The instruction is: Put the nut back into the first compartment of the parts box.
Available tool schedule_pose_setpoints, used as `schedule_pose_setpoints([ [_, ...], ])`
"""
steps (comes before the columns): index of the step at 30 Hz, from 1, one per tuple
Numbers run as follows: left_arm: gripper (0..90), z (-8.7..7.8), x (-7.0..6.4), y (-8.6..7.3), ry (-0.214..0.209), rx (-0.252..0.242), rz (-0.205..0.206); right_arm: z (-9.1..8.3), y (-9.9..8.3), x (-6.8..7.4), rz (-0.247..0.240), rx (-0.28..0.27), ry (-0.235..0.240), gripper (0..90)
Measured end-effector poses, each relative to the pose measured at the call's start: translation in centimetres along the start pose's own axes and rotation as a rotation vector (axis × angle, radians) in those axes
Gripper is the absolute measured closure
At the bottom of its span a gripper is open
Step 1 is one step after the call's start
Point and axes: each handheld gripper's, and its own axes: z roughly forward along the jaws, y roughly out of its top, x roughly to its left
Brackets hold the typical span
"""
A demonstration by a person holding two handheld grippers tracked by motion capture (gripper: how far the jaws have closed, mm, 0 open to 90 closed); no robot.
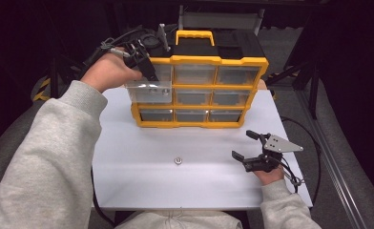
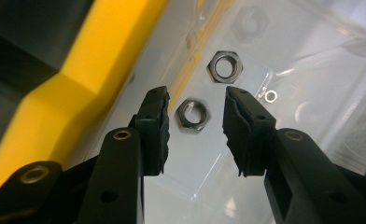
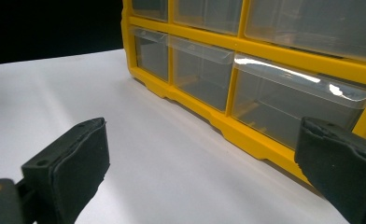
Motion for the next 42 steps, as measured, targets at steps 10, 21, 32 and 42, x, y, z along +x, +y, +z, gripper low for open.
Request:
schedule_pose_setpoints([
  [10, 49.2, -5.2, -2.3, -1.2, 0.09, -0.165, 0.018, 0.0, 0.0, 0.0, 0.001, -0.001, 0.0, 3.7],
  [21, 24.3, -5.4, -7.9, -2.6, 0.023, -0.184, 0.165, 0.0, 0.0, 0.0, 0.001, -0.003, 0.0, 3.7],
  [32, 11.3, 1.0, -11.7, -3.9, -0.009, -0.132, 0.228, -0.1, 0.0, 0.1, 0.0, -0.006, 0.001, 3.7],
  [42, 10.5, 7.6, -11.3, -4.4, -0.037, -0.104, 0.234, -0.1, 0.1, 0.1, -0.003, -0.006, 0.0, 3.7],
])
